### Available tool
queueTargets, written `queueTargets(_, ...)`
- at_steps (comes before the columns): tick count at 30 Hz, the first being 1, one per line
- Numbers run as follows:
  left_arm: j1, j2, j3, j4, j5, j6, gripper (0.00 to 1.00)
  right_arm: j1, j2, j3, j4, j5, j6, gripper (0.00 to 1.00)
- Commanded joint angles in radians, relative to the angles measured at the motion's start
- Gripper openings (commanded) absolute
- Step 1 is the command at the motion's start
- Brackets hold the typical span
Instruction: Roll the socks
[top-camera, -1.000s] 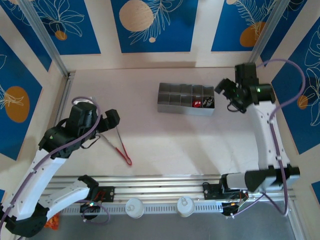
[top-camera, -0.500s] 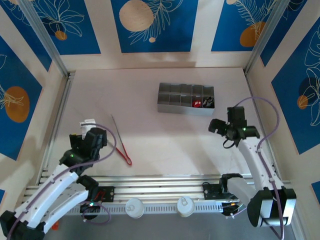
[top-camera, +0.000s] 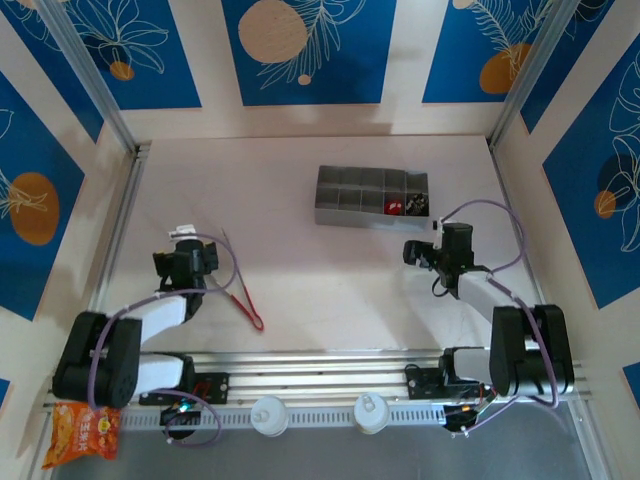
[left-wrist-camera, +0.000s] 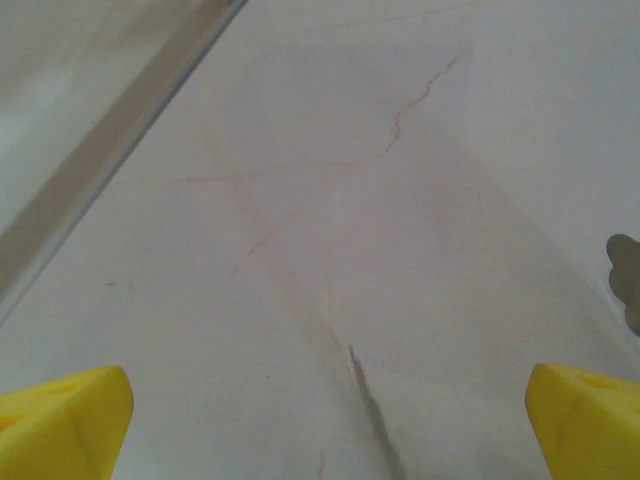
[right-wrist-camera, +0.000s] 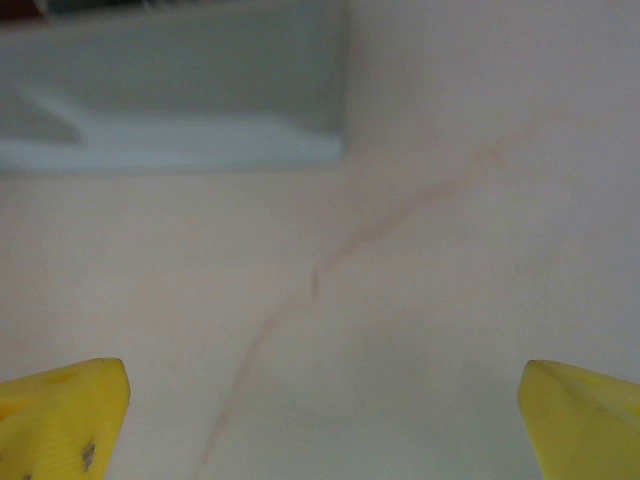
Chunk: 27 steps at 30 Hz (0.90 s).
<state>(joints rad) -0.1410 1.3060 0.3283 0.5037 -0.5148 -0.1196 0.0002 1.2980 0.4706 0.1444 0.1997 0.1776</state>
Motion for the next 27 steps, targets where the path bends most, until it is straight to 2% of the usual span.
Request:
queueTargets(1,0.038,0.077,0.035,0.267,0.153,0.082,1.00,-0.024,0.083,0.058,0.246,-0.136,-0.060,0.99)
queueTargets(3,0.068,0.150,-0.021,0.458,0.153,0.059,1.00,-0.030,0.128,0.083,0.279,-0.161,-0.073,0.99)
queueTargets(4,0.083,0.163,-0.056,0.545,0.195,0.062,1.00,-0.034,0.140,0.093,0.283,-0.171,-0.076,0.99)
queueTargets(6,0.084,0.136,-0.098,0.575,0.235,0.062,1.00,-0.044,0.137,0.087,0.291,-0.185,-0.073,0.99)
queueTargets(9,0.083,0.213,-0.180,0.828,0.283,0.087,1.00,-0.045,0.057,0.036,0.249,-0.148,-0.054,0.99)
queueTargets(12,0.082,0.311,-0.167,0.903,0.373,0.122,1.00,-0.045,-0.094,-0.058,0.203,-0.131,-0.031,0.99)
queueTargets(15,0.084,0.257,-0.080,0.664,0.285,0.083,1.00,-0.054,-0.161,-0.100,0.194,-0.154,-0.042,0.99)
queueTargets(18,0.082,0.256,-0.037,0.588,0.317,0.103,1.00,-0.073,-0.104,-0.084,0.256,-0.178,-0.041,0.99)
queueTargets(22,0.083,0.260,-0.032,0.588,0.318,0.105,1.00,-0.068,0.068,-0.004,0.385,-0.219,-0.005,0.99)
queueTargets(25,0.083,0.261,-0.033,0.588,0.319,0.105,1.00,-0.021,0.177,0.081,0.386,-0.209,-0.080,0.99)
queueTargets(27,0.083,0.258,-0.031,0.585,0.318,0.104,1.00,-0.028,0.223,0.092,0.418,-0.222,-0.071,0.99)
